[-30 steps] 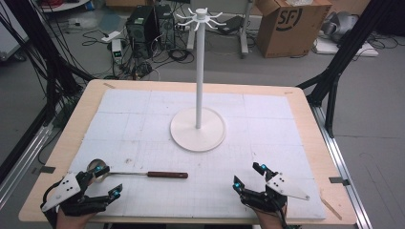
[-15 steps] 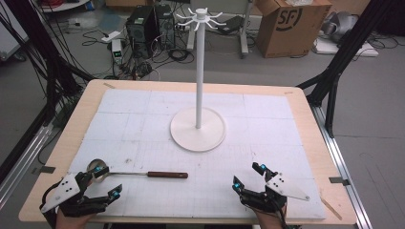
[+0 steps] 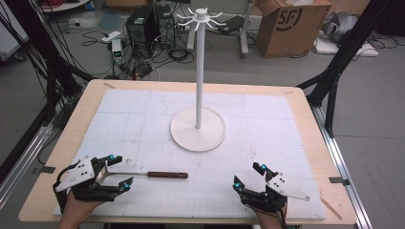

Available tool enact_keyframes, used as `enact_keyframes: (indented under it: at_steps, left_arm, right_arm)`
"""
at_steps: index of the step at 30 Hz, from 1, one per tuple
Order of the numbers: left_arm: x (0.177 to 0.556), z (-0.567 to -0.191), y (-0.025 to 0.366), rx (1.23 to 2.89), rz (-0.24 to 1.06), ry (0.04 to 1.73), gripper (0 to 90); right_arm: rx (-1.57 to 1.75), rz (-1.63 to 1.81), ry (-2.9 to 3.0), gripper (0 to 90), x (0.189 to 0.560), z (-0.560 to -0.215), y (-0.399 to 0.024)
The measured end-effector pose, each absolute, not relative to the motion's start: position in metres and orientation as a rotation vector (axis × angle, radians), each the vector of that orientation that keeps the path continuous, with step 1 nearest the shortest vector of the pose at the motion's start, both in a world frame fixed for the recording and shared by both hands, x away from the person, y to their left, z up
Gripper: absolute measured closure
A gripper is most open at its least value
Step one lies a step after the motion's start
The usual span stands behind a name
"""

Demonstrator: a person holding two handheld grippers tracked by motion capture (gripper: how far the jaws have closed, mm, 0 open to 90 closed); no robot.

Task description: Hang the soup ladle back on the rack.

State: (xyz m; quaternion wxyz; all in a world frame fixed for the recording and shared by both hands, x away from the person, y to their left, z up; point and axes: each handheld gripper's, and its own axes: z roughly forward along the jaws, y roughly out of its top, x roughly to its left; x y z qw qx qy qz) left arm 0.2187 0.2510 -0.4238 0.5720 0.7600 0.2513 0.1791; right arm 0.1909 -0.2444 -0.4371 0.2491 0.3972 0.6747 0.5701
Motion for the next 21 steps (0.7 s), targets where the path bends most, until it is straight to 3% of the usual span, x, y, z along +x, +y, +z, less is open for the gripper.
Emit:
enact_keyframes:
  at_steps: [21]
  left_arm:
    - [0.269, -0.401, 0.194, 2.122, 0.272, 0.341, 28.7]
  right_arm:
    - [1.075, 1.571, 1.841, 16.2, 0.191, -0.437, -0.244]
